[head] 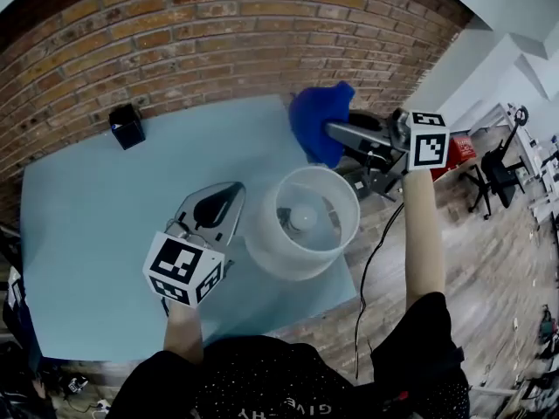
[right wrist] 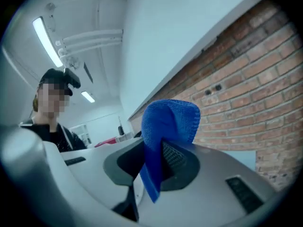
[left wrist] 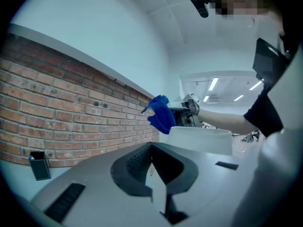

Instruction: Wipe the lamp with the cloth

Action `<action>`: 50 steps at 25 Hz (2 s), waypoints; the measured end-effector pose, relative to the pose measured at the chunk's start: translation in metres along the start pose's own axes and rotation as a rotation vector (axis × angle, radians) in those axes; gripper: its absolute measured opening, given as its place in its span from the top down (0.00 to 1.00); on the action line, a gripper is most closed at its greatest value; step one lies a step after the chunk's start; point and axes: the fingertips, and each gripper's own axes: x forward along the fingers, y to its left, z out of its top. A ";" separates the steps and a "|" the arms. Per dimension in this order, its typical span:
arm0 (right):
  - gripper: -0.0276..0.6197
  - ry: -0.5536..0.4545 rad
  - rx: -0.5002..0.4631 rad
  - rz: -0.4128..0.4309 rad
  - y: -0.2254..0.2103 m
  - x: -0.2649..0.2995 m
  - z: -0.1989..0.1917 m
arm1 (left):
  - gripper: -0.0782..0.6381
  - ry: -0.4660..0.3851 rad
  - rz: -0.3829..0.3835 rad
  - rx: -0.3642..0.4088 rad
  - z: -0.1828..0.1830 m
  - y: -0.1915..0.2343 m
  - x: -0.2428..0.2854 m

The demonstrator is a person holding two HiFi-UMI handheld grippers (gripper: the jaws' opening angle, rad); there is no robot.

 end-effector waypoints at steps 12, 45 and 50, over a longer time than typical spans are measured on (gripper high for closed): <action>0.84 -0.131 -0.196 -0.588 0.141 0.025 0.015 | 0.88 -0.002 -0.051 -0.008 0.020 -0.023 -0.071; 0.84 -0.076 0.045 -1.234 0.088 0.143 -0.237 | 0.88 0.121 -0.281 -0.060 -0.065 0.031 -0.135; 0.84 -0.074 0.026 -1.114 0.112 0.156 -0.267 | 0.88 0.095 -0.279 -0.060 -0.082 0.014 -0.142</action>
